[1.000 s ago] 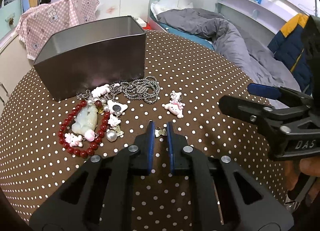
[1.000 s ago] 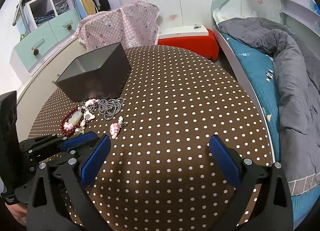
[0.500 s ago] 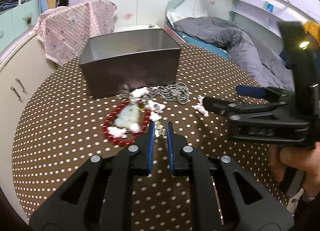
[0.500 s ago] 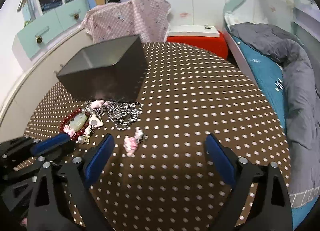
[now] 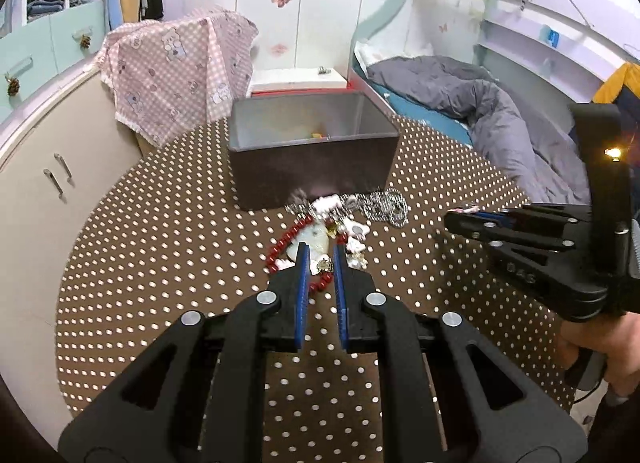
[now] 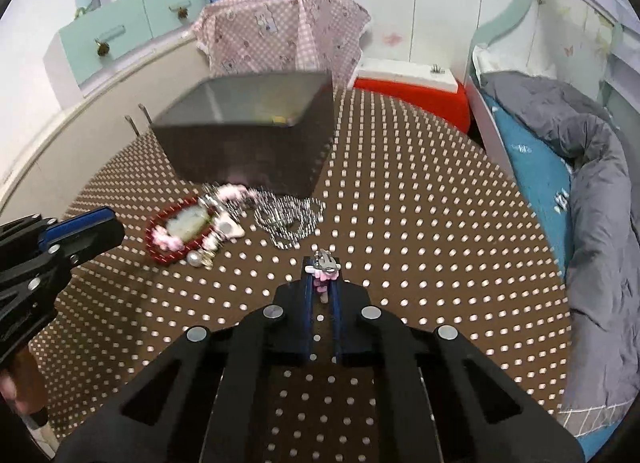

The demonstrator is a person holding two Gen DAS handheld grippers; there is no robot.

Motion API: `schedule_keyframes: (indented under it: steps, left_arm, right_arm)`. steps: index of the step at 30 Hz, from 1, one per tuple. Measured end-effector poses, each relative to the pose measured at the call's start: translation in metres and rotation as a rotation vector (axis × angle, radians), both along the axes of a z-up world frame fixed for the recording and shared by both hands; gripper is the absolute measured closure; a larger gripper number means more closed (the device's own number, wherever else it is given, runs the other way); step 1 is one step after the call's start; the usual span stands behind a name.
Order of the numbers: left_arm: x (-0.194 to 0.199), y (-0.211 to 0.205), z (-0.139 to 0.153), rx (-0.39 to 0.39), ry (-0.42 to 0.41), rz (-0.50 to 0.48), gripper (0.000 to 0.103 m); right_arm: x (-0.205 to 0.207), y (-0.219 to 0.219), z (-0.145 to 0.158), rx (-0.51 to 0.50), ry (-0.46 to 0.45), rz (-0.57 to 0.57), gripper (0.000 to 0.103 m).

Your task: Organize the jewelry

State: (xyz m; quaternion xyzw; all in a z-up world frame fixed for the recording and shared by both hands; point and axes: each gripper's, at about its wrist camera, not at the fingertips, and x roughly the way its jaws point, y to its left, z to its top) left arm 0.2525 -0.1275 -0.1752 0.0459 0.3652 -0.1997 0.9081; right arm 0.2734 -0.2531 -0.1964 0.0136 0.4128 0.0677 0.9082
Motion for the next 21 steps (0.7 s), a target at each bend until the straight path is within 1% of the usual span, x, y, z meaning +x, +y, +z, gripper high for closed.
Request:
schedule_keyframes:
  steps: [6,13,18,21]
  left_arm:
    - [0.002,0.016,0.018,-0.019,-0.045,0.023,0.091]
    - [0.013,0.035,0.044,-0.041,-0.098,0.058,0.091]
    - [0.036,0.038,0.072,-0.054,-0.147,0.062,0.091]
    - [0.057,0.035,0.085,-0.076,-0.143,0.048,0.091]
  right_arm:
    - [-0.013,-0.006,0.035,0.024,-0.074,0.036,0.097]
    - [-0.018,0.01,0.078,0.021,-0.163,0.1,0.097]
    - [0.003,0.021,0.113,0.006,-0.23,0.15,0.097]
    - [0.027,0.023,0.127,0.017,-0.234,0.178,0.097]
